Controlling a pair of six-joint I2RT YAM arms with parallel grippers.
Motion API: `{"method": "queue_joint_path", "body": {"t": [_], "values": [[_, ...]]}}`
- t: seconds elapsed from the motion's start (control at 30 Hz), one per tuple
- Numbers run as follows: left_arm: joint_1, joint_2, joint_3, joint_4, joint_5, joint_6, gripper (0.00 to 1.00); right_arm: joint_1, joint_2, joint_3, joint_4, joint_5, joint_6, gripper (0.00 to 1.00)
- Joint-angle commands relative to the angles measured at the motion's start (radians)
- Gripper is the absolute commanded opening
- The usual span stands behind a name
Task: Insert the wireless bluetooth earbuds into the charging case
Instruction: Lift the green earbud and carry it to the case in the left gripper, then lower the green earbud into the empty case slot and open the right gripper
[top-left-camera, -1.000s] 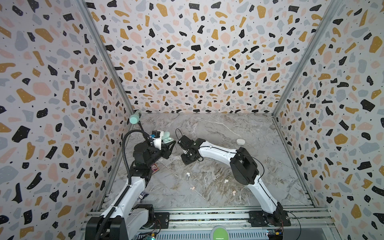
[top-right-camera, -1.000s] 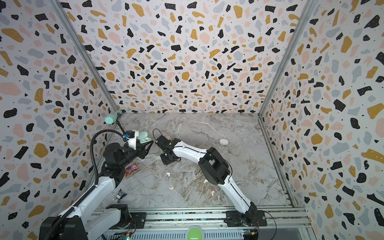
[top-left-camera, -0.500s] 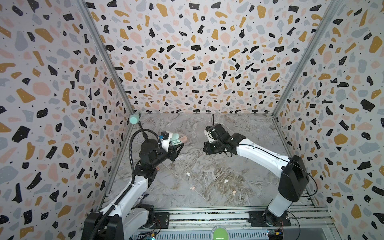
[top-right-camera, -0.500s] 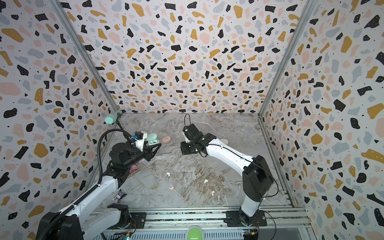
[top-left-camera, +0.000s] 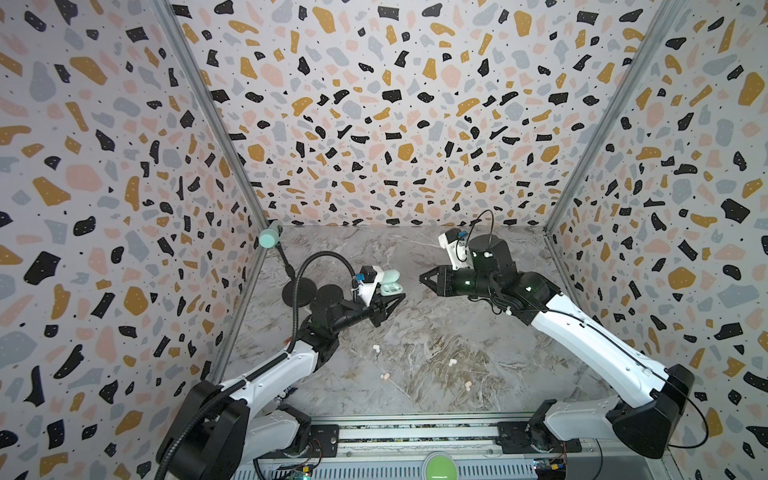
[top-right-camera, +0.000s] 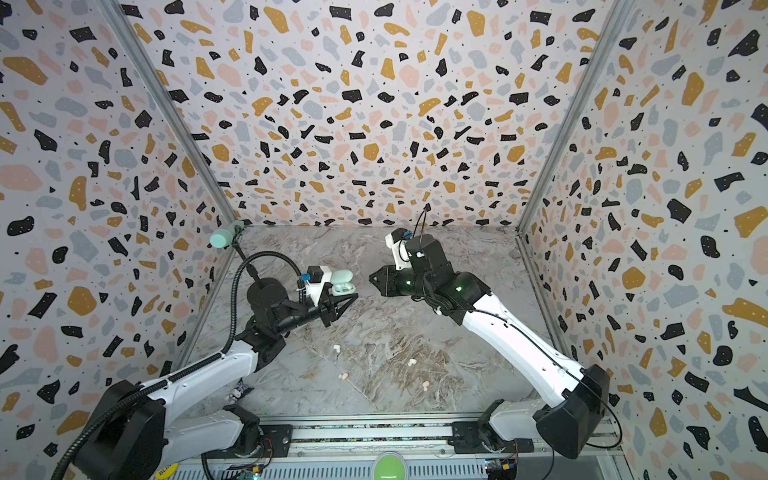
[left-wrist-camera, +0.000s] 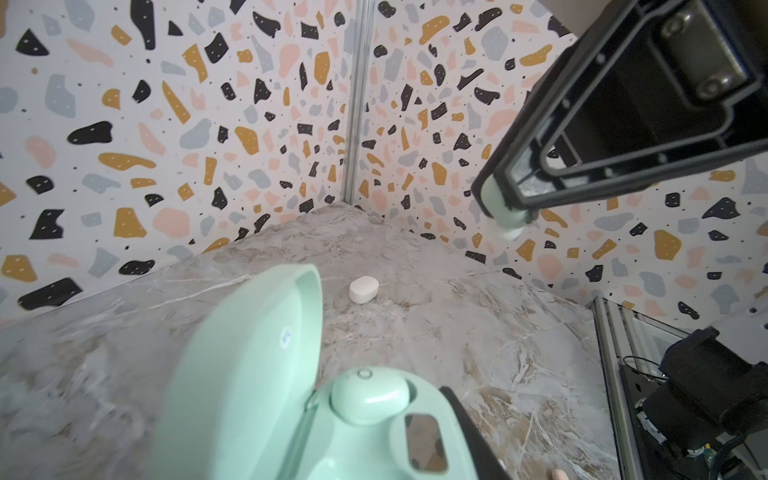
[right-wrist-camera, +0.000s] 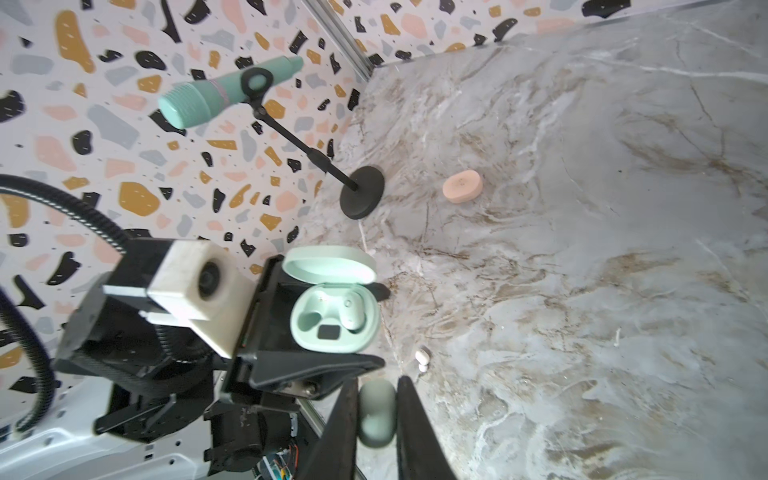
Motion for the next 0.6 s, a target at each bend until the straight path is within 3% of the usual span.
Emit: {"method": "queue_joint_path", "body": {"t": [0.0,0.23,0.57], "values": [[-0.058,0.033,0.065,0.135,-0.008,0.013,0.00,0.003,-0.044,-0.024,0.100,-0.058,0.053,0.18],[-0.123,0.145,0.120,0.291,0.021,-0.021,0.00,0.006,-0.093,-0.102,0.212,-0.081,0.099,0.18],[-0.168,0.203,0.158,0.324,0.032,-0.023,0.00,0.006,-0.128,-0.161,0.247,-0.063,0.121,0.19]]}}
